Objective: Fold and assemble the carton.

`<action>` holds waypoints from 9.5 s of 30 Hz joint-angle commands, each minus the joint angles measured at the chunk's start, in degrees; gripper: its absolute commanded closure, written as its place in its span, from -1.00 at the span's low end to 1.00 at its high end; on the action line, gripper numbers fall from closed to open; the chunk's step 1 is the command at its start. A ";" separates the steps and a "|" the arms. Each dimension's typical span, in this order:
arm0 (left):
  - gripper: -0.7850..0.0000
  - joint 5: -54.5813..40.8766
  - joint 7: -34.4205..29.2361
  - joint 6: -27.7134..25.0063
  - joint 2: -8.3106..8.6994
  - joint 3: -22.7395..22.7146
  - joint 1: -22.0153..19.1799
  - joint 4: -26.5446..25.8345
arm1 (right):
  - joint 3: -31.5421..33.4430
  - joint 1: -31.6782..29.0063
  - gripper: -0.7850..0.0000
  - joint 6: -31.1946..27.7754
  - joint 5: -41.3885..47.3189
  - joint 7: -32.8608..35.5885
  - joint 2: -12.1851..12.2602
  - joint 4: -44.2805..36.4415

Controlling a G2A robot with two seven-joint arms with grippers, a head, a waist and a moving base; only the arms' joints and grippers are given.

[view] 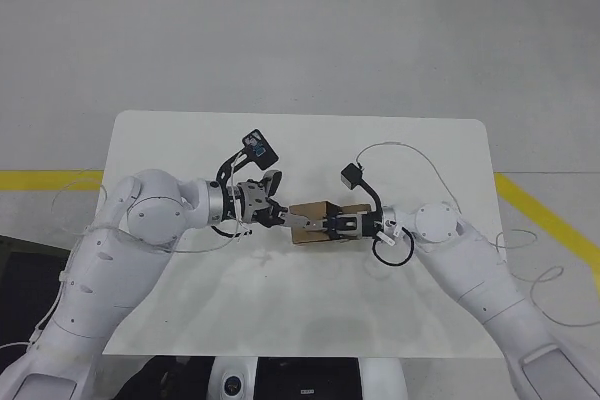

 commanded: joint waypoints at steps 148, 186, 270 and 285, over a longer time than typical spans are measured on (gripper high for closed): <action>-1.00 51.33 59.87 -18.83 -5.04 13.49 1.33 21.76 | 6.89 -6.99 1.00 7.24 -22.11 -1.56 4.62 -11.04; -1.00 50.11 57.56 -18.10 -5.62 11.65 2.53 21.17 | 10.95 -6.83 1.00 6.54 -24.58 -0.17 5.50 -9.91; -1.00 51.47 55.97 -18.39 -6.43 9.95 4.52 19.60 | 16.92 -12.09 0.04 6.52 -21.96 1.69 7.10 -12.30; -1.00 51.69 55.84 -18.53 -6.59 9.95 4.56 19.63 | 16.41 -9.89 0.02 4.22 -15.72 0.94 6.44 -13.66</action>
